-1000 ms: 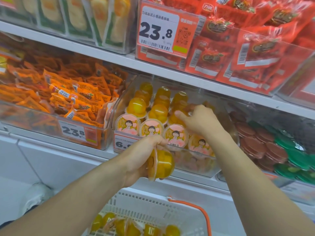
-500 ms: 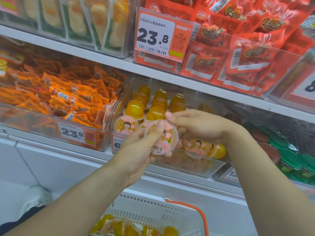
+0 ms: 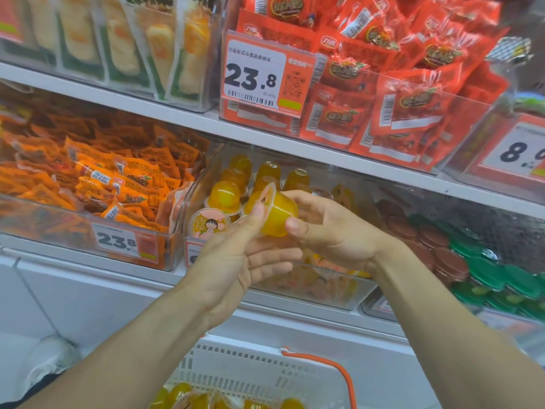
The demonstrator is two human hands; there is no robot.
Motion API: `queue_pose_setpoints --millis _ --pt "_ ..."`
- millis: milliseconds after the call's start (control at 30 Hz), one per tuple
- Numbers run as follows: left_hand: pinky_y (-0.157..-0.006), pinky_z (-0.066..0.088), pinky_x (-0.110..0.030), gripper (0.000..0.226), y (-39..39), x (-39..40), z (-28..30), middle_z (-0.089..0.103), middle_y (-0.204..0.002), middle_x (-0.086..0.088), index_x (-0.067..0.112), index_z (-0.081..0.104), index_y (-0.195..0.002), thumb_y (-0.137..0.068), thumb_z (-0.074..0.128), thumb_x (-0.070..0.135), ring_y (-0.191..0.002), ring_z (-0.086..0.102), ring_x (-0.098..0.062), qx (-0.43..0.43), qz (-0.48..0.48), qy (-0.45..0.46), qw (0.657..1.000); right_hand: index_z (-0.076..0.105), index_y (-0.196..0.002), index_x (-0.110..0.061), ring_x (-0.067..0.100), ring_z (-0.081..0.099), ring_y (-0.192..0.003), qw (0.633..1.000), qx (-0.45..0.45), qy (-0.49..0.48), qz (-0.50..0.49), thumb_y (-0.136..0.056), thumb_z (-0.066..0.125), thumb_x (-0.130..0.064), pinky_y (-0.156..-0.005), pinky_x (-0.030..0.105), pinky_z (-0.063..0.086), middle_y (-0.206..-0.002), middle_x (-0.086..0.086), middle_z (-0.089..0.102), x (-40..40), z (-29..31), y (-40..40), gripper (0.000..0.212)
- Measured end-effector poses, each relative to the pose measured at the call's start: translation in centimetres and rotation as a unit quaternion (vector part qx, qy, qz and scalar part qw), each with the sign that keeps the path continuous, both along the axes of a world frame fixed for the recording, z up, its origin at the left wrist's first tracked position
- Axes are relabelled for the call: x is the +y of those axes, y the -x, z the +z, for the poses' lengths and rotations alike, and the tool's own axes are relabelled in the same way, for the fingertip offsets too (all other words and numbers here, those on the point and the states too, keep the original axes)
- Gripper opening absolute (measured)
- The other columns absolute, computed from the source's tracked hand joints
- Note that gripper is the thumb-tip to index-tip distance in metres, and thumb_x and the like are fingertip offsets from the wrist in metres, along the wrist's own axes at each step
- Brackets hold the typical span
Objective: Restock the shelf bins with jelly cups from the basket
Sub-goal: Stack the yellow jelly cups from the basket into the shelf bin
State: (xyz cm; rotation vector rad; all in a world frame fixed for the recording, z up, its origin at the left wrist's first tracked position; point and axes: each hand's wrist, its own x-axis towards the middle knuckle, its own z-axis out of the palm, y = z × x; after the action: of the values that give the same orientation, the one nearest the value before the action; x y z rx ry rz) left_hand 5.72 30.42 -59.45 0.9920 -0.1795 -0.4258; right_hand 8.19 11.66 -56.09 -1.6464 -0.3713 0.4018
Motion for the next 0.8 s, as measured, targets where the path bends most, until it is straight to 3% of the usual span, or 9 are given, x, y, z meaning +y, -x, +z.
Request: queue_pose_setpoints --millis 100,233,333,400,467,533,633,700,800 --pt "-0.08 0.062 -0.04 0.047 0.0 -0.2 0.3 0.074 -0.105 -0.021 0.014 0.063 -0.121 -0.1 0.039 0.048 -0.096 0.073 -0.033 0.011 -0.006 -0.015 1.0 0.049 -0.138 -0.004 0.041 0.057 -0.124 0.996 -0.008 -0.062 -0.071 -0.089 0.065 -0.015 -0.106 0.049 0.046 -0.133 0.024 0.059 0.1 -0.1 0.2 0.053" --pt "-0.054 0.056 -0.035 0.024 0.1 -0.3 -0.1 0.073 -0.086 -0.018 0.006 0.059 -0.105 -0.101 0.045 0.025 -0.067 0.067 -0.031 0.022 0.035 -0.077 0.996 0.04 -0.134 -0.005 0.041 0.071 -0.097 0.972 -0.036 -0.055 -0.225 -0.087 0.07 -0.014 -0.079 0.04 0.06 -0.12 0.027 0.064 -0.9 0.3 0.1 0.056" --pt "-0.05 0.05 -0.032 0.017 0.1 -0.6 -0.5 0.069 -0.077 -0.019 0.0 0.06 -0.095 -0.098 0.049 0.013 -0.057 0.062 -0.031 -0.014 0.049 -0.124 0.991 0.039 -0.118 -0.011 0.036 0.072 -0.09 0.93 -0.107 0.067 -0.344 -0.09 0.072 -0.018 -0.072 0.038 0.06 -0.112 0.021 0.065 -1.8 0.3 -0.2 0.044" --pt "-0.051 0.048 -0.033 0.016 0.2 -0.8 -0.6 0.069 -0.075 -0.019 -0.001 0.061 -0.09 -0.097 0.05 0.008 -0.056 0.062 -0.031 -0.038 0.047 -0.142 0.988 0.038 -0.113 -0.017 0.025 0.067 -0.09 0.866 -0.167 0.241 -0.405 -0.092 0.07 -0.028 -0.076 0.037 0.053 -0.103 0.006 0.064 -2.6 0.1 -0.8 0.039" --pt "-0.049 0.048 -0.032 0.017 0.1 -1.0 -1.0 0.07 -0.072 -0.014 0.0 0.061 -0.085 -0.098 0.051 0.005 -0.056 0.062 -0.029 -0.069 0.062 -0.179 0.98 0.046 -0.107 -0.014 0.019 0.055 -0.08 0.798 -0.2 0.396 -0.408 -0.094 0.065 -0.03 -0.072 0.032 0.041 -0.091 0.002 0.057 -3.5 0.0 -1.7 0.029" --pt "-0.048 0.046 -0.031 0.018 -0.1 -1.3 -1.6 0.071 -0.068 -0.007 0.004 0.062 -0.082 -0.097 0.052 0.003 -0.056 0.062 -0.023 -0.105 0.087 -0.221 0.966 0.055 -0.104 -0.009 0.023 0.054 -0.075 0.768 -0.191 0.475 -0.385 -0.094 0.062 -0.023 -0.07 0.031 0.039 -0.088 0.01 0.06 -4.0 0.0 -3.0 0.018" --pt "-0.045 0.044 -0.029 0.017 -0.4 -1.6 -2.0 0.069 -0.065 -0.002 0.004 0.063 -0.083 -0.097 0.054 0.003 -0.055 0.06 -0.022 -0.115 0.096 -0.23 0.962 0.062 -0.117 -0.008 0.033 0.059 -0.102 0.747 -0.17 0.546 -0.34 -0.092 0.056 -0.011 -0.077 0.031 0.041 -0.109 0.015 0.062 -4.0 0.5 -5.1 0.026" --pt "-0.045 0.043 -0.029 0.015 -0.4 -1.7 -2.0 0.069 -0.064 -0.002 0.004 0.063 -0.084 -0.096 0.054 0.004 -0.055 0.059 -0.022 -0.112 0.1 -0.23 0.962 0.063 -0.09 -0.023 0.031 0.062 -0.097 0.736 -0.173 0.558 -0.341 -0.09 0.056 -0.016 -0.073 0.032 0.044 -0.098 0.006 0.063 -4.1 0.7 -7.0 0.01" --pt "-0.045 0.042 -0.028 0.015 -0.4 -1.8 -2.1 0.069 -0.064 -0.002 0.004 0.063 -0.084 -0.096 0.054 0.005 -0.054 0.058 -0.023 -0.106 0.096 -0.224 0.964 0.053 -0.07 -0.028 0.023 0.061 -0.084 0.726 -0.151 0.57 -0.353 -0.087 0.056 -0.026 -0.072 0.032 0.047 -0.091 -0.002 0.06 -4.7 0.3 -10.0 0.018"
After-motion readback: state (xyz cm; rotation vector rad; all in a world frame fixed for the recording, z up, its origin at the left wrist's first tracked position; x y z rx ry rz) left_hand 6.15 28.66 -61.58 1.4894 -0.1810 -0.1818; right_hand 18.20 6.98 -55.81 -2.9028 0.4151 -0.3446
